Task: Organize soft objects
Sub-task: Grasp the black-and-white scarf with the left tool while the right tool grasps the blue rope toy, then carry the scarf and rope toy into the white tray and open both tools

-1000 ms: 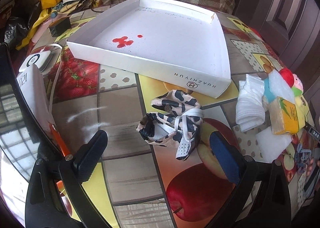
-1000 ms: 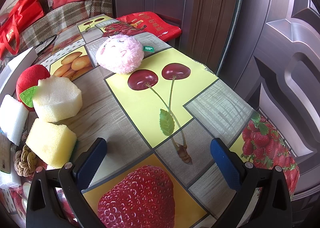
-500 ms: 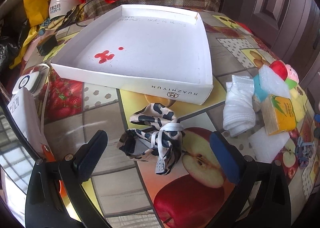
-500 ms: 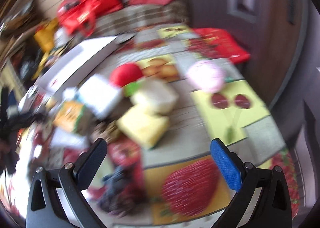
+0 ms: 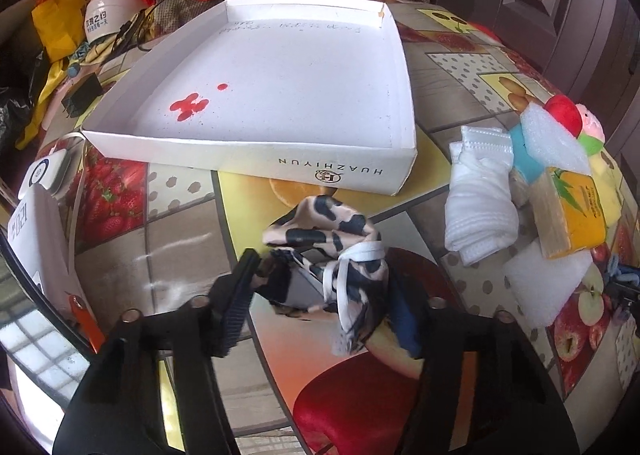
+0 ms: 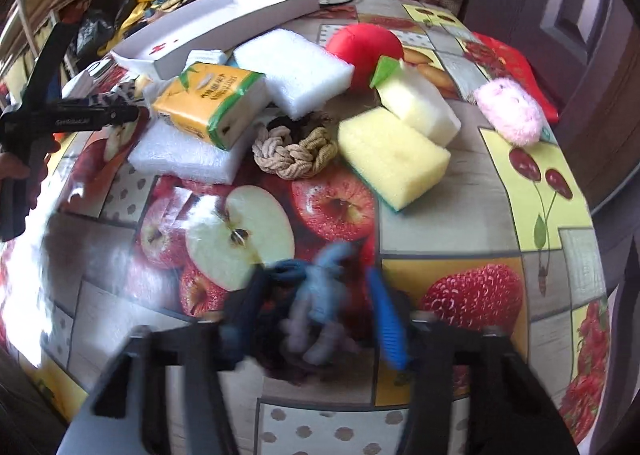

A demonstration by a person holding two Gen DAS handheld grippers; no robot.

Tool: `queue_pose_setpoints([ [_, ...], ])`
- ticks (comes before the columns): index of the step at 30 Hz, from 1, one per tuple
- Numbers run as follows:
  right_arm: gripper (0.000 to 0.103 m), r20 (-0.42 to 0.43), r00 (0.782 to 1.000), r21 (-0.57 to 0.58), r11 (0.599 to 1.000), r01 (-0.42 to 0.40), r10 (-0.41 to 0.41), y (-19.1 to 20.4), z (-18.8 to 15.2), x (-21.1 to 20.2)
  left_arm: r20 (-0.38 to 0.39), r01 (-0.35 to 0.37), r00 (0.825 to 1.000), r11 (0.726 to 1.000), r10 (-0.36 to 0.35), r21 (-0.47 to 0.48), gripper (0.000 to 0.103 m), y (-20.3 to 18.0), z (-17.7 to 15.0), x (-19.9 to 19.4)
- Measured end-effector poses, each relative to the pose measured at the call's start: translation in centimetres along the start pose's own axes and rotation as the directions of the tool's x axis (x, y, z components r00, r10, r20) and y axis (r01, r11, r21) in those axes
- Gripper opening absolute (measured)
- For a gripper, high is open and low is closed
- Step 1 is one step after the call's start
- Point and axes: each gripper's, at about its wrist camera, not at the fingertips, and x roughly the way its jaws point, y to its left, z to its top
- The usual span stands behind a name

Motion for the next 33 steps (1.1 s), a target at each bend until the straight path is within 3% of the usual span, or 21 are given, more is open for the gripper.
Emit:
queue_pose_setpoints([
  [3, 0.015, 0.004, 1.000, 0.022, 1.000, -0.018, 0.017, -0.4, 0.5, -0.1, 0.006, 0.020, 1.000, 1.000, -0.020, -0.015, 0.045, 0.0, 0.0, -0.5],
  [7, 0.011, 0.065, 0.997, 0.081, 0.996, -0.035, 0.029, -1.5, 2.4, -1.9, 0.048, 0.048, 0.998, 0.996, -0.044, -0.081, 0.045, 0.0, 0.9, -3.1],
  [10, 0.011, 0.131, 0.990, 0.116, 0.991, -0.064, 0.048, -2.0, 4.7, -4.0, 0.113, 0.058, 0.993, 0.991, -0.044, -0.121, 0.045, -0.2, 3.4, -6.6],
  [16, 0.011, 0.262, 0.962, 0.139, 0.984, -0.114, 0.074, -1.6, 10.5, -7.5, 0.263, 0.075, 0.964, 0.993, -0.049, -0.089, 0.045, -1.8, 9.0, -14.1],
  [20, 0.011, 0.303, 0.949, 0.140, 0.980, -0.139, 0.091, -0.6, 13.8, -8.3, 0.263, 0.085, 0.964, 0.989, -0.050, -0.121, 0.045, -1.8, 9.5, -15.6],
  [33, 0.011, 0.335, 0.934, 0.034, 0.989, -0.146, 0.127, 3.4, 17.9, -9.0, 0.241, 0.009, 0.970, 0.978, 0.042, -0.208, 0.045, 1.2, 8.1, -16.1],
])
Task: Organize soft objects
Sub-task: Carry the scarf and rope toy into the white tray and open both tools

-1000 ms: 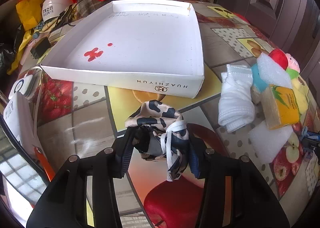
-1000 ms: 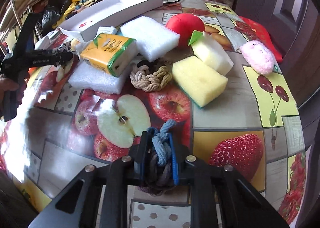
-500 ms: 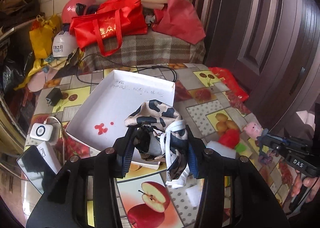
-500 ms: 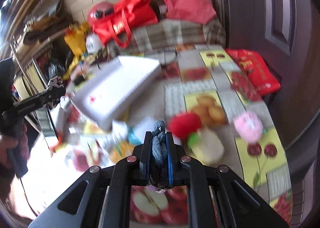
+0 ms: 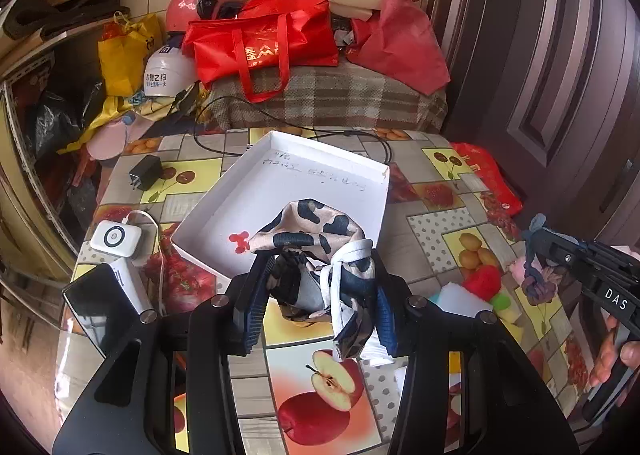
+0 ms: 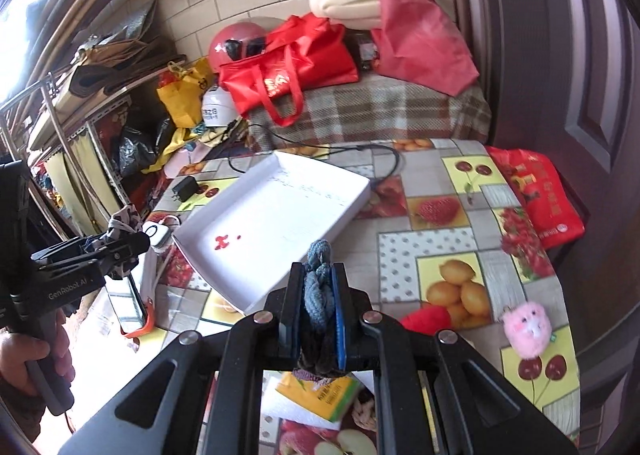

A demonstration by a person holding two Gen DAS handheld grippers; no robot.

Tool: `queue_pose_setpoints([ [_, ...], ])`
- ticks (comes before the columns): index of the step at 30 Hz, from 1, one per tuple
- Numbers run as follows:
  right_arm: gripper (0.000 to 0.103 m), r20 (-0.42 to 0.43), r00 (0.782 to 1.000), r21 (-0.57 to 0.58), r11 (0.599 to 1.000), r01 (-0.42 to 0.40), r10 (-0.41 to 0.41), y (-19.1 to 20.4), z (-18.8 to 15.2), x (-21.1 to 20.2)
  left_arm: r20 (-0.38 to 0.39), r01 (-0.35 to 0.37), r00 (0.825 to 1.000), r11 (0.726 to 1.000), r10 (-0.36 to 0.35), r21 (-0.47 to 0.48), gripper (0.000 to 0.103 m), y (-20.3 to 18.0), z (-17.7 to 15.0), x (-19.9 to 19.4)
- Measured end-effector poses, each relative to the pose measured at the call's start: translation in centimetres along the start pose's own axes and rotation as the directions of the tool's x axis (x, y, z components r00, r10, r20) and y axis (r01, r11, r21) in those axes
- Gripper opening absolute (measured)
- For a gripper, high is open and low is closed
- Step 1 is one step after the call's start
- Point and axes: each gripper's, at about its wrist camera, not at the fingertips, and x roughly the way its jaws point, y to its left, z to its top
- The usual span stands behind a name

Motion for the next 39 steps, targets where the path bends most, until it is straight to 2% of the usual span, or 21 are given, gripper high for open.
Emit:
queue_pose_setpoints([
  [13, 0.011, -0.011, 1.000, -0.040, 0.999, -0.017, 0.017, 1.6, 0.9, 1.2, -0.029, -0.022, 0.999, 1.000, 0.022, 0.004, 0.045, 0.8, 0.0, 0.8],
  [24, 0.011, -0.024, 1.000, -0.081, 0.997, -0.012, 0.010, 2.7, 2.3, 2.8, -0.038, -0.048, 0.998, 0.999, 0.048, 0.016, 0.045, 1.2, 1.7, 2.4],
  [39, 0.011, -0.066, 0.996, -0.076, 0.995, -0.062, 0.057, 3.7, 4.6, 7.3, -0.090, -0.158, 0.983, 0.987, 0.161, 0.039, 0.045, 2.8, 3.5, 7.7],
])
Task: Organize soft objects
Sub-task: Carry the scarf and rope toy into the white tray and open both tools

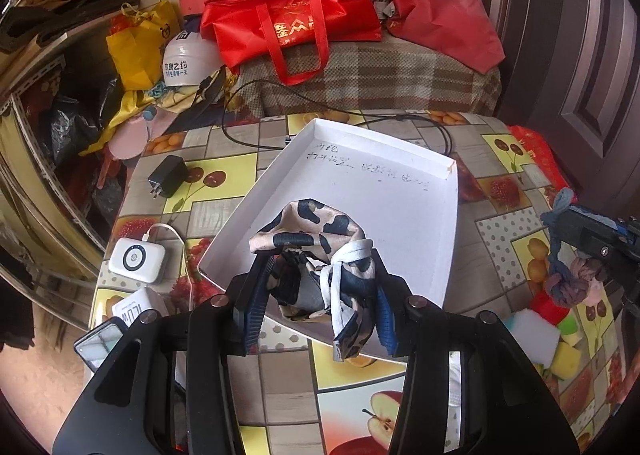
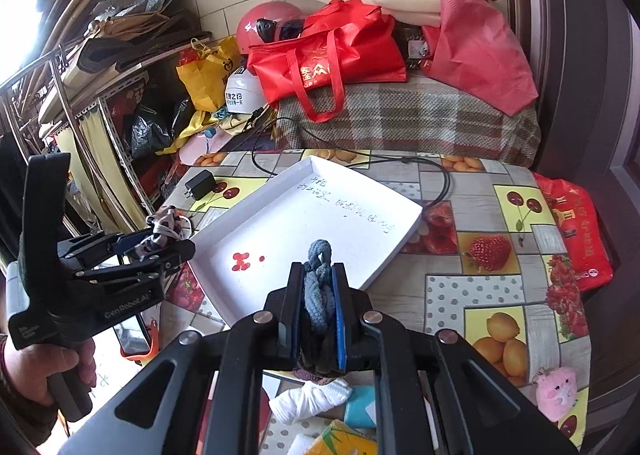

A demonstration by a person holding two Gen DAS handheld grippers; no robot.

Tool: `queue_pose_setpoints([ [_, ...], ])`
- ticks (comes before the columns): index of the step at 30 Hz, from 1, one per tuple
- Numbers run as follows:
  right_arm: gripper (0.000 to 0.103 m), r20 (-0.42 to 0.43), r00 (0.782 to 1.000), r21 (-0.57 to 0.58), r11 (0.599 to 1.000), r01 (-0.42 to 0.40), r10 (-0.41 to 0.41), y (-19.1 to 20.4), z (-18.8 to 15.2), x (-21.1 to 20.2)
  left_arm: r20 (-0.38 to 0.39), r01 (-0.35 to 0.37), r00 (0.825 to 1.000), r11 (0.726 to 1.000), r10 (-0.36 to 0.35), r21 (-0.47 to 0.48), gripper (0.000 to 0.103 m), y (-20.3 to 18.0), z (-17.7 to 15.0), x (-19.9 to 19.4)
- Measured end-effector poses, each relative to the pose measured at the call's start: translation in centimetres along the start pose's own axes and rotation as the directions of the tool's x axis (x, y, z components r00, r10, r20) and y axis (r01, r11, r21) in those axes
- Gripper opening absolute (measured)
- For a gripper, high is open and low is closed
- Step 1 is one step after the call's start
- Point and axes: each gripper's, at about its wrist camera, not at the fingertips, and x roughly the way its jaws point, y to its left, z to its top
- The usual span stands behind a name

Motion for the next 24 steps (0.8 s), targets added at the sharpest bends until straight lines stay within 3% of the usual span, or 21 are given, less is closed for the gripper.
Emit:
queue_pose_setpoints([
  [11, 0.011, -0.068, 0.994, 0.104, 0.991, -0.079, 0.086, -0.6, 0.9, 5.3, -0.078, -0.023, 0.997, 1.000, 0.024, 0.007, 0.045, -0.4, 0.5, 5.4],
  [24, 0.011, -0.108, 0.987, 0.119, 0.988, -0.102, 0.115, 0.2, 0.7, 10.2, -0.157, -0.031, 0.987, 0.999, 0.029, -0.009, 0.045, -0.4, -0.5, 10.9],
])
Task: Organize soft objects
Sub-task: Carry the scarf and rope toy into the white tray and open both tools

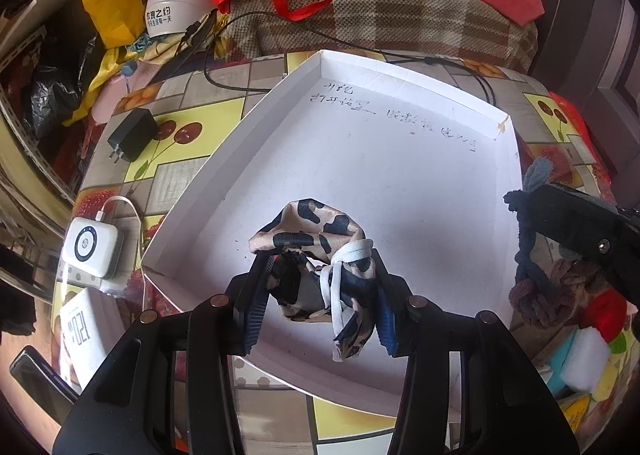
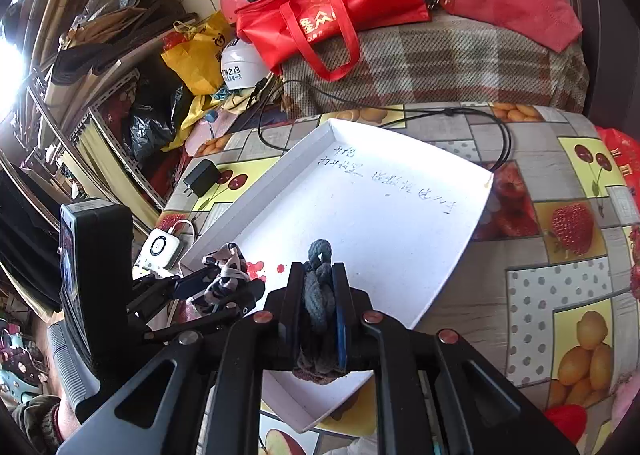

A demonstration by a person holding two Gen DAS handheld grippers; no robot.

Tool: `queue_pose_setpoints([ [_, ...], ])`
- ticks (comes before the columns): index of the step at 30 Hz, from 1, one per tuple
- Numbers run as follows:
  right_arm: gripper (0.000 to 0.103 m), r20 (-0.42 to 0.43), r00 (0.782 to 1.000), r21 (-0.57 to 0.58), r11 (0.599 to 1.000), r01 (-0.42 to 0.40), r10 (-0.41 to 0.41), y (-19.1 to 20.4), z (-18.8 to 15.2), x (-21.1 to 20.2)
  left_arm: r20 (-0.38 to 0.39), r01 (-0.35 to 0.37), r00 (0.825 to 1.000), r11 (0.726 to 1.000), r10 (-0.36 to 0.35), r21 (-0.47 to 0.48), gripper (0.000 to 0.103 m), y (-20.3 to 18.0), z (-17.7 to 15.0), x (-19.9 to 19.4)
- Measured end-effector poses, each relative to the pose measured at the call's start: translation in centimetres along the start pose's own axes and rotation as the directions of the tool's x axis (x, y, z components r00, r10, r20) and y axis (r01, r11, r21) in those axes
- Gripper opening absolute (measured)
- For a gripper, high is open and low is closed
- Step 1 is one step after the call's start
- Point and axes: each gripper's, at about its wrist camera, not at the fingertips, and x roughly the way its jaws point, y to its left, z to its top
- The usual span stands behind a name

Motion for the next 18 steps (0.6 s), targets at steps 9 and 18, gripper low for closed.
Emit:
queue_pose_setpoints([
  [9, 0.012, -0.031, 1.000, 0.001, 1.000, 0.002, -0.002, -0.3, -0.4, 2.0, -0.023, 0.014, 1.000, 1.000, -0.015, -0.017, 0.046, 0.1, -0.1, 2.1],
  [18, 0.015, -0.016, 0.999, -0.037, 0.998, 0.046, -0.047, -0.2, -0.8, 2.9, -0.008, 0.004, 1.000, 1.000, -0.004, -0.029, 0.052, -0.1, 0.1, 2.7],
])
